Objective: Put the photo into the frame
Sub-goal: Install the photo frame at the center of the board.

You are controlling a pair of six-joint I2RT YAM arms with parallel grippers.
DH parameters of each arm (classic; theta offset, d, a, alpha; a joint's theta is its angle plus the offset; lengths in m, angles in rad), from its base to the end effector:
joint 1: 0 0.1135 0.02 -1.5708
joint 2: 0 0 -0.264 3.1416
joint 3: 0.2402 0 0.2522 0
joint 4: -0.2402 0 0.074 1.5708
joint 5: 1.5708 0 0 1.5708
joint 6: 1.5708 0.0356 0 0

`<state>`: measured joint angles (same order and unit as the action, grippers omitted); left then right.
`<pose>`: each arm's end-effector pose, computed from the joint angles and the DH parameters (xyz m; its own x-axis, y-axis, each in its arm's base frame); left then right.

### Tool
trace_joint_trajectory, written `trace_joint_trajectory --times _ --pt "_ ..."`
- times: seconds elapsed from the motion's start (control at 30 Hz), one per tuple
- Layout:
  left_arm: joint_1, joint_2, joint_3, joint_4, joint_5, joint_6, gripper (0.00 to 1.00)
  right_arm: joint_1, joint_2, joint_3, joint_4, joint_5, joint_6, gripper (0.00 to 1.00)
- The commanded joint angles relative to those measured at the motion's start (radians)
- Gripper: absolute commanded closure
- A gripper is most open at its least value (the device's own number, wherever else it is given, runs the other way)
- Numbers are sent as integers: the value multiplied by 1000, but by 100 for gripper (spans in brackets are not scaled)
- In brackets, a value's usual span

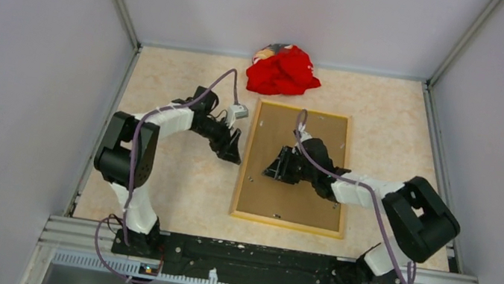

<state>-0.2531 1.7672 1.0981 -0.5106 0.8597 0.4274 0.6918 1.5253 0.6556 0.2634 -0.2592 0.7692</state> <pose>0.3204 -0.1107 0.1776 -0.6309 0.4426 -0.6373 0.7742 0.4132 -0.4794 0.2259 0.1990 0.1670 -0.8570 0.1631 -0.4888 -0.2543 0.6911 0.6765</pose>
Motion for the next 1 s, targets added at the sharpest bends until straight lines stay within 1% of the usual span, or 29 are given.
trace_joint_trajectory --times 0.0,0.07,0.13,0.33,0.5,0.8,0.97 --pt "-14 45 32 39 38 -66 31 43 80 43 137 -18 6 68" --pt "-18 72 43 23 44 -74 33 52 112 47 160 -32 12 72" --pt "-21 86 46 22 56 -83 36 61 133 50 171 -35 17 74" --pt "-35 116 35 48 67 -106 45 74 168 68 183 -37 14 74" --pt "-40 137 30 66 70 -128 57 74 183 82 183 -44 6 73" --pt "-47 157 23 88 75 -150 59 84 208 86 188 -56 4 73" --pt "-50 164 19 92 63 -157 66 105 220 101 173 -55 -9 72"
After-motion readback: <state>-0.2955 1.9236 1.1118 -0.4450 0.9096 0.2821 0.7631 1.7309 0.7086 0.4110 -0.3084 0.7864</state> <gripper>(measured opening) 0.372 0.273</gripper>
